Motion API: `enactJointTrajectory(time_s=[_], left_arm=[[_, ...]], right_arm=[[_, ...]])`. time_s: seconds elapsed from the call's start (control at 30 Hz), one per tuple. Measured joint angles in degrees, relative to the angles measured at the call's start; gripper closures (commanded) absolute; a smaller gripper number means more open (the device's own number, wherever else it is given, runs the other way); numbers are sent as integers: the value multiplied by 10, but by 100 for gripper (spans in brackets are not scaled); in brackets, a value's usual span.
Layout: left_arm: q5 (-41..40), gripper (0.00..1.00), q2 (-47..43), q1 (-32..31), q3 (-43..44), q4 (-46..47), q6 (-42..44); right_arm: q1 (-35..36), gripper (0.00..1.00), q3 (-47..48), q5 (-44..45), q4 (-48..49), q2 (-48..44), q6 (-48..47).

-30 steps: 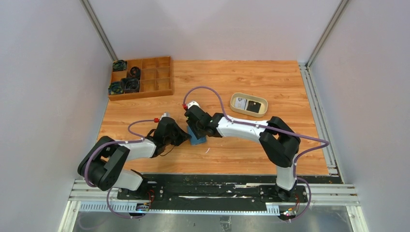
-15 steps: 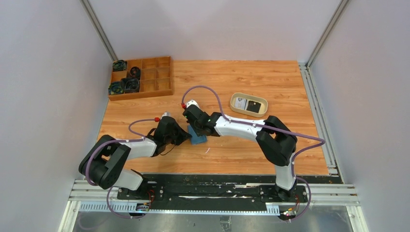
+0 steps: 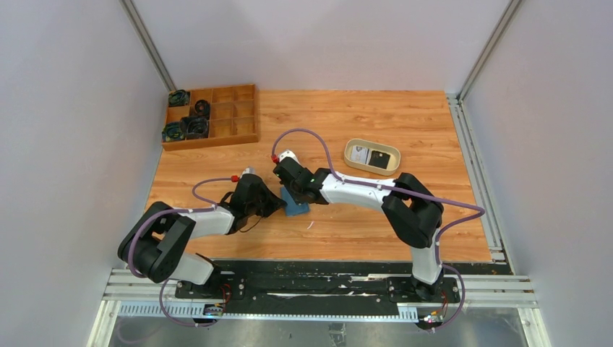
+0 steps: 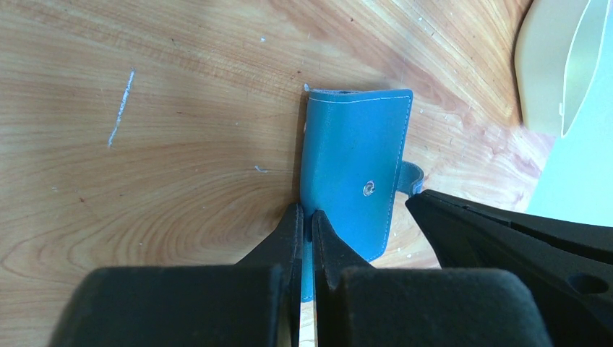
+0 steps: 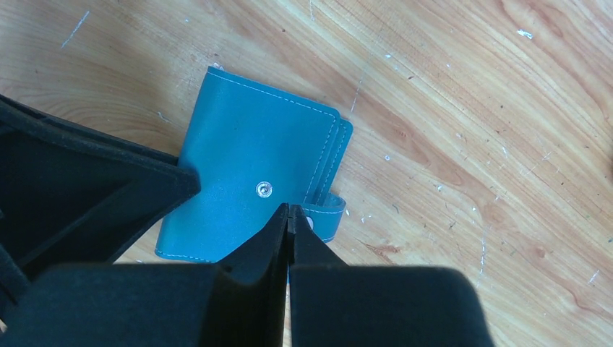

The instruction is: Take the credit cards out of the card holder

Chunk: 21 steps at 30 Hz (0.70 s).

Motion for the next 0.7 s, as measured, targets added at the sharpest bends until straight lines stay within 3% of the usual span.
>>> enactJointTrajectory(time_s=[0.7], left_arm=[[1,100,0,0,0,0,0]], right_arm=[[0,100,-26,-69,80,-12,14]])
